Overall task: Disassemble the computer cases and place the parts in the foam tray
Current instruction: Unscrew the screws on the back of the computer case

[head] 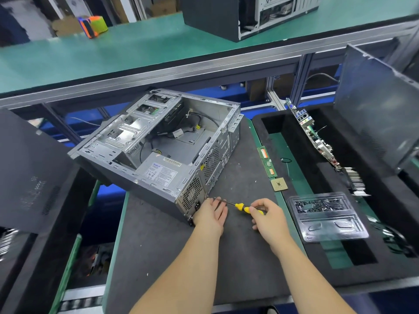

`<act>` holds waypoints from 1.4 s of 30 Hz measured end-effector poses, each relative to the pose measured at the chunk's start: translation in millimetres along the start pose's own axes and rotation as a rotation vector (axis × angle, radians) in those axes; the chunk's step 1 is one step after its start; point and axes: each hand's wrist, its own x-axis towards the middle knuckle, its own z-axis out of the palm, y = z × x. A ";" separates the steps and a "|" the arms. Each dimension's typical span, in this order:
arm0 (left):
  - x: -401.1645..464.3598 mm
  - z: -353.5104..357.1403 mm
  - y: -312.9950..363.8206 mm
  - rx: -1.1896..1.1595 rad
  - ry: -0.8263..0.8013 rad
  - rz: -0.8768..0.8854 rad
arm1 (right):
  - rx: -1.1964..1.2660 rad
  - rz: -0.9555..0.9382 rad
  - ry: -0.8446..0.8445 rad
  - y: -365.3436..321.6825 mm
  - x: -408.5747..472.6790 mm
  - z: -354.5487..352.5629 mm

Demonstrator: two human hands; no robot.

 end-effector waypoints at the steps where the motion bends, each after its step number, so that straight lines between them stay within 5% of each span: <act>1: -0.3 -2.3 -0.7 0.004 0.000 -0.001 | -0.005 0.001 -0.006 0.2 0.4 2.2; 22: -7.3 -2.8 -9.7 0.032 0.061 0.115 | -0.069 -0.064 0.020 -23.3 16.2 -0.8; 33: -8.6 0.9 1.3 0.021 0.034 -0.009 | -0.013 0.018 0.003 -19.4 18.1 -12.3; 42: -9.7 5.2 -16.6 0.036 0.170 0.214 | -0.119 -0.033 0.145 -16.8 11.9 -20.1</act>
